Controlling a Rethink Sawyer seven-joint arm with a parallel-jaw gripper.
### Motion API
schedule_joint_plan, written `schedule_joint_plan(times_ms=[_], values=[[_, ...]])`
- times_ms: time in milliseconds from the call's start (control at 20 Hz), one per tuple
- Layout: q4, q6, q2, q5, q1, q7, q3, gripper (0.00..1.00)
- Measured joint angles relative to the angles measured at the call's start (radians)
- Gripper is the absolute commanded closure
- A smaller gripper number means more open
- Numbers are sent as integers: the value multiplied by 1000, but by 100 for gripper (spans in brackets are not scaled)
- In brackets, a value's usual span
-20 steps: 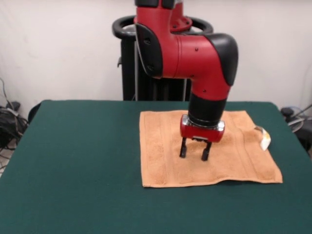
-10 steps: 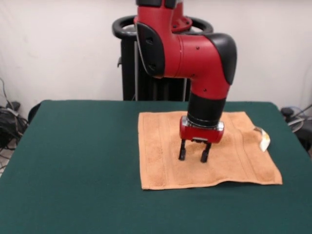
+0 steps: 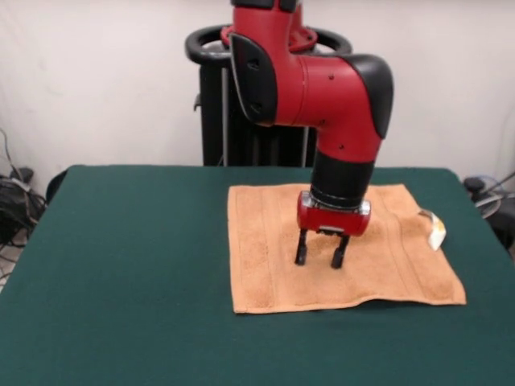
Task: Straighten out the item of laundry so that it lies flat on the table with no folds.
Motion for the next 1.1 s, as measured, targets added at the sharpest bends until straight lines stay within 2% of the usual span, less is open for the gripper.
schedule_joint_plan(times_ms=[200,600,700,900,1100], values=[[-1,-45,11,7,45,0,-45,0],[3,-250,61,56,123,0,-155,0],[-6,-360,90,83,124,0,-183,0],[-37,-505,138,114,114,0,-211,0],[-77,-595,175,125,84,0,-215,0]])
